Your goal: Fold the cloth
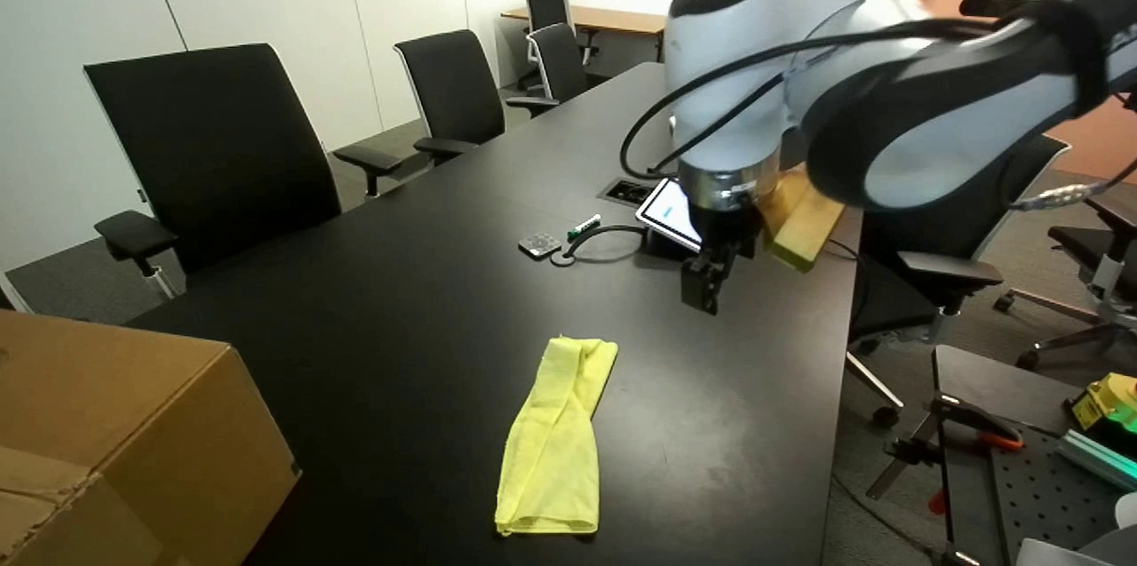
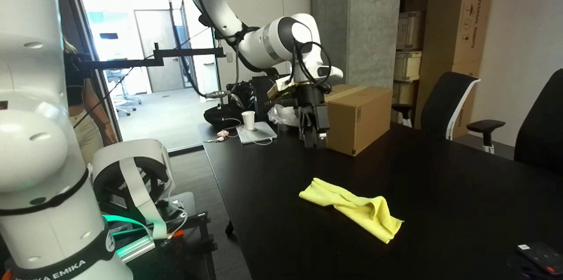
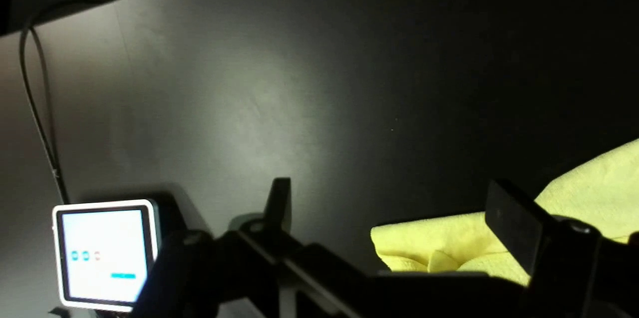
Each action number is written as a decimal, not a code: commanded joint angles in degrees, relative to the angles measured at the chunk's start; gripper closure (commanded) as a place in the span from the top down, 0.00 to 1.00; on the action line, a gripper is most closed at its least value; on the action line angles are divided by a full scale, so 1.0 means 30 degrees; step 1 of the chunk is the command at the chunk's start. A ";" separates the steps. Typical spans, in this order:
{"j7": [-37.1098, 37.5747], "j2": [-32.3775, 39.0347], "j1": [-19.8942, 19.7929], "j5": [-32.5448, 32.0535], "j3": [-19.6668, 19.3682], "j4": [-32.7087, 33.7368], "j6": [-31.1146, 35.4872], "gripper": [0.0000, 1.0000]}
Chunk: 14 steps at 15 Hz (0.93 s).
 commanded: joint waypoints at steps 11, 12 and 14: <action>-0.4133 -1.1928 -0.6152 0.3836 0.3095 -0.6670 -0.0977 1.00; -0.4467 -1.2598 -0.6415 0.3970 0.3109 -0.6921 -0.1127 1.00; -0.4446 -1.2867 -0.6623 0.3930 0.3309 -0.7049 -0.1155 1.00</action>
